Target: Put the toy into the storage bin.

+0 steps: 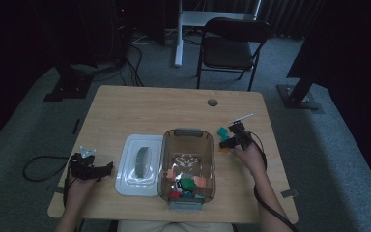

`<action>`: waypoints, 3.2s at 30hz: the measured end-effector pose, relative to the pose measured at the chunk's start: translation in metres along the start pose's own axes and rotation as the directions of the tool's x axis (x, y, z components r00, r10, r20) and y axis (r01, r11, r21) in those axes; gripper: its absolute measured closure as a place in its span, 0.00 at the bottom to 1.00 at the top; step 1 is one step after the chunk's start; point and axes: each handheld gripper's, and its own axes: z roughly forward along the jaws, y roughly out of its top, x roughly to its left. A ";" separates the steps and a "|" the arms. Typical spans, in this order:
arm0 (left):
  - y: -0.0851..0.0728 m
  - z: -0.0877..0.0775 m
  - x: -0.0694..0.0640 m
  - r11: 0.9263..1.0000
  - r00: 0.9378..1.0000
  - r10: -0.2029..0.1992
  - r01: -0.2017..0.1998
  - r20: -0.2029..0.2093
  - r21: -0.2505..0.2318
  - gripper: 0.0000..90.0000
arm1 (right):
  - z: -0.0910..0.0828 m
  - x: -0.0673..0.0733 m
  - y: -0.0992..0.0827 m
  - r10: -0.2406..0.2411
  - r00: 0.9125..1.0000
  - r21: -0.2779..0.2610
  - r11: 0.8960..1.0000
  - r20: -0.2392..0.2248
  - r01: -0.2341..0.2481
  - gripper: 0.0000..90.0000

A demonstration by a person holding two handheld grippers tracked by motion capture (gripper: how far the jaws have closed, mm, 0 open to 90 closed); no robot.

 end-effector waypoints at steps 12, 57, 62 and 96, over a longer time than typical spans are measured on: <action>0.000 0.000 0.000 1.000 1.000 0.000 0.000 0.000 0.000 0.01 | 0.002 -0.001 -0.001 0.011 1.000 -0.004 1.000 -0.014 -0.011 0.46; 0.000 0.000 0.000 1.000 1.000 0.000 0.000 0.000 0.000 0.01 | -0.088 0.032 -0.027 -0.264 0.964 -0.099 0.961 -0.042 0.259 0.65; 0.000 0.000 0.000 1.000 1.000 -0.002 0.002 0.000 -0.002 0.01 | -0.108 0.053 -0.028 -0.335 0.941 -0.146 0.934 -0.045 0.325 0.65; 0.000 0.000 0.000 1.000 1.000 0.000 0.000 0.000 0.000 0.01 | -0.066 0.196 -0.041 -0.718 0.634 0.006 0.660 -0.286 0.751 0.65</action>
